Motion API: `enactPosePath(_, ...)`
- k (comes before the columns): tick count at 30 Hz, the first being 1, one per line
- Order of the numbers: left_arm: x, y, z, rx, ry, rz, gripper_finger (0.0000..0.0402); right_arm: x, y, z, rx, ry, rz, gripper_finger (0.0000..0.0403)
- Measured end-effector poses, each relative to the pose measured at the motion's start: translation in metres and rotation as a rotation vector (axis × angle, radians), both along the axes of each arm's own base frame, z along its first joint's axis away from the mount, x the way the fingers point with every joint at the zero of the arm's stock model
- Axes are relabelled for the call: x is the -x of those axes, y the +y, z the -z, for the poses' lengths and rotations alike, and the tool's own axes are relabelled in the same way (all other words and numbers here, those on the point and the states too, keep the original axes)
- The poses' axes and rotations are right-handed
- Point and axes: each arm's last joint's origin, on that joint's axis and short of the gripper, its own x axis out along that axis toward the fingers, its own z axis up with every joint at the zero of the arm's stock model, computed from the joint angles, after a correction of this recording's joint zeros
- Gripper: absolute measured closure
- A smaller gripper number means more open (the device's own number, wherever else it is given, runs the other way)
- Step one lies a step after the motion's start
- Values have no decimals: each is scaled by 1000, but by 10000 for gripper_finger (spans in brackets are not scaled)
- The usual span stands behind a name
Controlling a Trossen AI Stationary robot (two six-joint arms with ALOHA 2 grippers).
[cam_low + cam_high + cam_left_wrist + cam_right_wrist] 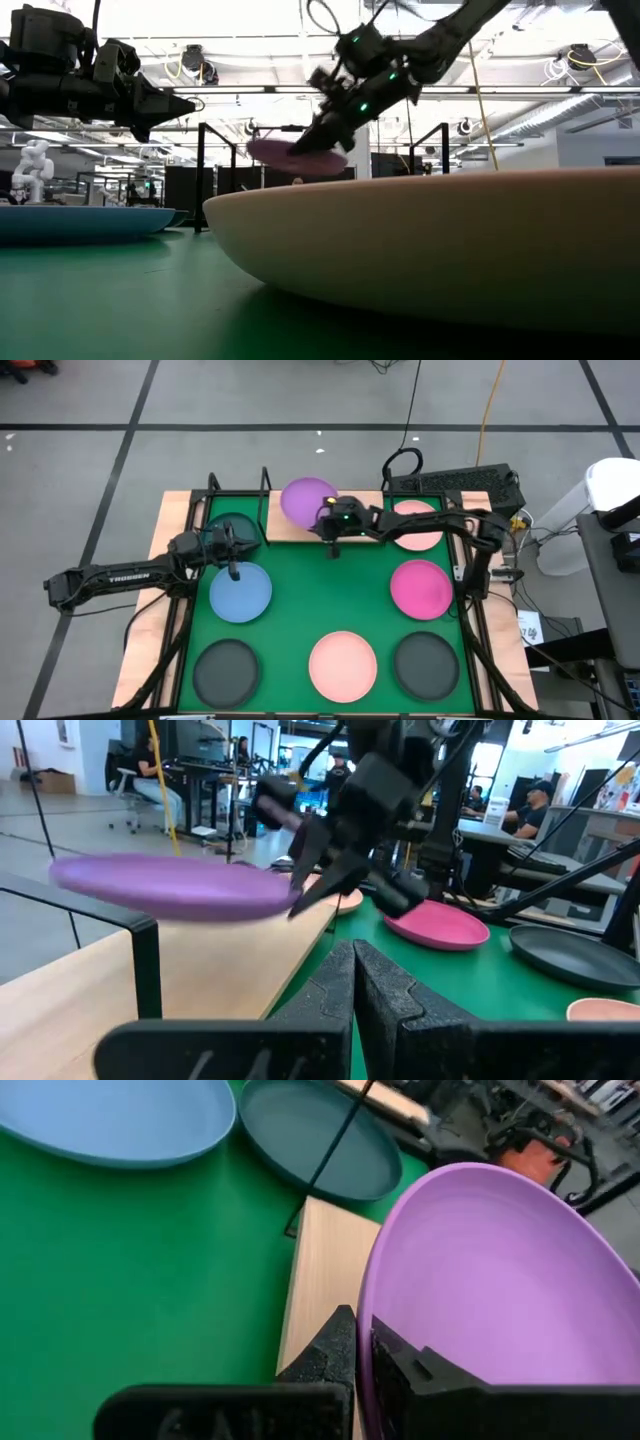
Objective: Place and stack plates onto a shelf
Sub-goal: Put the purple plate on the shelf, then stack the blue plate on top of the purple plate on the shelf
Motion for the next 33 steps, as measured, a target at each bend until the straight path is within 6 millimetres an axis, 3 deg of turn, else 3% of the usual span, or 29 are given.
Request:
enactPosePath(7, 0, 0, 0, 0, 0, 0, 398, -20, -7, 42, -19, 55, 2, 400)
enactPosePath(13, 0, 0, 0, 0, 0, 0, 398, -25, -6, 54, -12, 44, -7, 391)
enactPosePath(20, 0, 0, 0, 0, 0, 0, 398, -28, 0, 54, 17, 39, -38, 375)
enactPosePath(28, 0, 0, 0, 0, 0, 0, 398, -28, -1, 52, 19, 23, -32, 286)
enactPosePath(33, 0, 0, 0, 0, 0, 0, 398, -24, 8, 18, 27, -37, -40, 248)
